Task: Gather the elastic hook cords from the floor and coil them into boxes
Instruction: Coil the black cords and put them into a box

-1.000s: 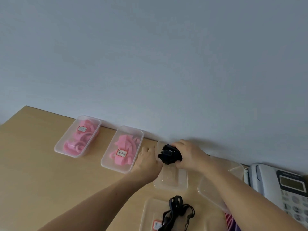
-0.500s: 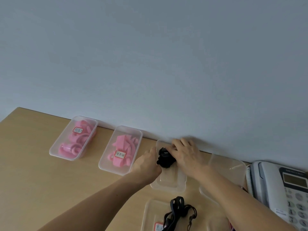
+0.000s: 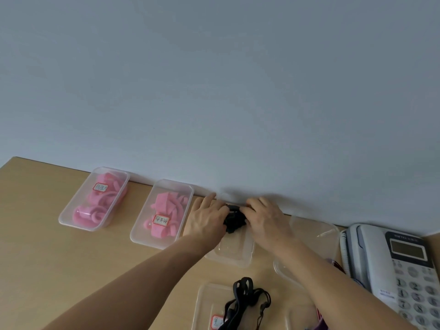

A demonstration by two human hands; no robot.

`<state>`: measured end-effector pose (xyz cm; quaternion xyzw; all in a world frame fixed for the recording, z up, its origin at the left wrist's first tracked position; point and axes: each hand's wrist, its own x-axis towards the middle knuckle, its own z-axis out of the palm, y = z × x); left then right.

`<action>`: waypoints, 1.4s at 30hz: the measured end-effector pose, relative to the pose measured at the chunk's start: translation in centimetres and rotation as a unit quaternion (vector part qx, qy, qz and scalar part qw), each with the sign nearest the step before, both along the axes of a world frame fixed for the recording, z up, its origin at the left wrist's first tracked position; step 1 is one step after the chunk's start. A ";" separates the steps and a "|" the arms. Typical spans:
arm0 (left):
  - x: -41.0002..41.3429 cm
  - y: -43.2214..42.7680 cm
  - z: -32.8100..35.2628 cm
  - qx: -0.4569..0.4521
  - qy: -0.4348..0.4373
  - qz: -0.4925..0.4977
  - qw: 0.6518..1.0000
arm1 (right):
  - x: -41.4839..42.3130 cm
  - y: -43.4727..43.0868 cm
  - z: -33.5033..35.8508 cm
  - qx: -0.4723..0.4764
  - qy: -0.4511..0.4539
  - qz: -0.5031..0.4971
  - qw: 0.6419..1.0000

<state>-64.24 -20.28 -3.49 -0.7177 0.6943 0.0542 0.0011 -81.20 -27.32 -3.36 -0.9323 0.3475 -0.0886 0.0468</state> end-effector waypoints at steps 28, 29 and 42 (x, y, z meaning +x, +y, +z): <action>1.5 5.1 6.6 -0.019 0.187 -0.043 0.981 | -0.6 9.0 7.4 0.075 -0.066 -0.125 0.987; 1.6 6.2 6.5 -0.012 0.197 -0.054 0.979 | -0.4 10.5 7.4 0.085 -0.068 -0.129 0.986; 1.3 14.0 4.7 0.216 0.217 -0.150 0.940 | -1.1 24.2 4.8 0.195 0.005 -0.228 0.954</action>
